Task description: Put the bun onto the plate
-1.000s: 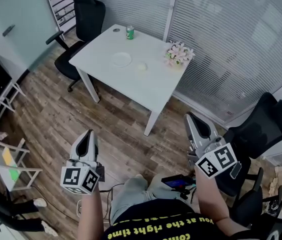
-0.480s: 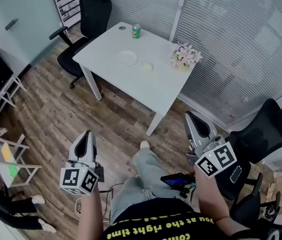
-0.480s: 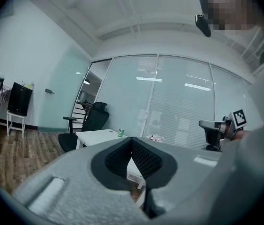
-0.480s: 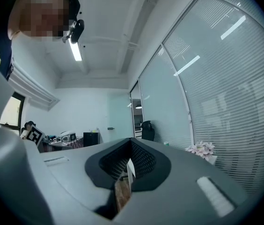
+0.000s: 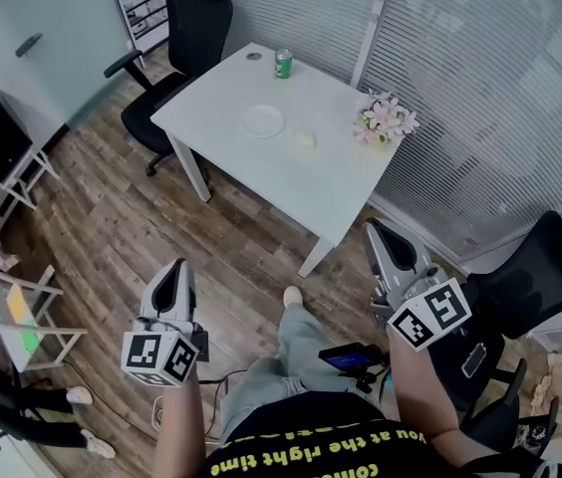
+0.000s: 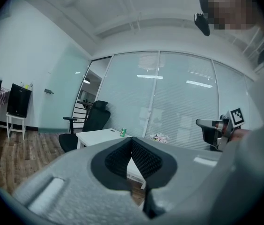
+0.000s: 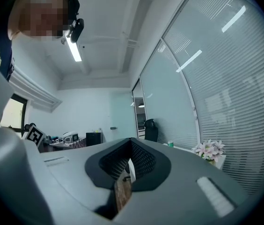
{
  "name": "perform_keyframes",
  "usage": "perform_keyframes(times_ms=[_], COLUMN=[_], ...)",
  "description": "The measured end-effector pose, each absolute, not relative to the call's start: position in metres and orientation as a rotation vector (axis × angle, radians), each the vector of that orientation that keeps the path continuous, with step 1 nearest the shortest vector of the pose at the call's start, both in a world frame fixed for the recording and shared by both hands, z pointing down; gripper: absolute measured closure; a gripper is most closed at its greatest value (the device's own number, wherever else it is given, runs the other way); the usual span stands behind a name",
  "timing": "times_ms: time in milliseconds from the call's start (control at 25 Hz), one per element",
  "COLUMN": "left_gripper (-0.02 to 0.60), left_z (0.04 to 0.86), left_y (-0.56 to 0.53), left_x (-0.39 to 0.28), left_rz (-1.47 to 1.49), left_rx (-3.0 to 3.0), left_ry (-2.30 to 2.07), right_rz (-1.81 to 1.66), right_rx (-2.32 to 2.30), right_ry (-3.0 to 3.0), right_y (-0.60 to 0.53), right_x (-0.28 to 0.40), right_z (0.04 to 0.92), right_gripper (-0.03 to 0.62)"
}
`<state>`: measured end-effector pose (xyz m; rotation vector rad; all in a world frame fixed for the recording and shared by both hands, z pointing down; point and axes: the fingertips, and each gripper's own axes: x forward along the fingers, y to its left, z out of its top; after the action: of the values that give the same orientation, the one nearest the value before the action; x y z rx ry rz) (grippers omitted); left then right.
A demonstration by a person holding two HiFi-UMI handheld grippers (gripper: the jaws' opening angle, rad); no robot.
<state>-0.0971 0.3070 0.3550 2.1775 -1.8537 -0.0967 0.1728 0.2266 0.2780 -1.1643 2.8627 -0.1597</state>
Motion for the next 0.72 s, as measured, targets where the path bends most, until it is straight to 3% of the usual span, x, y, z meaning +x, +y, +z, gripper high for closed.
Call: perform_keyframes(times_ms=[720], left_gripper=[0.581], left_z=[0.354], left_y=[0.190], left_x=[-0.114], left_rz=[-0.066], left_rx=[2.095], left_ry=[-1.928], right_rz=[-0.220], right_rx=[-1.095], right_ry=[2.886], right_y=[0.072], right_x=[0.155], right_z=[0.286], right_gripper=[0.588])
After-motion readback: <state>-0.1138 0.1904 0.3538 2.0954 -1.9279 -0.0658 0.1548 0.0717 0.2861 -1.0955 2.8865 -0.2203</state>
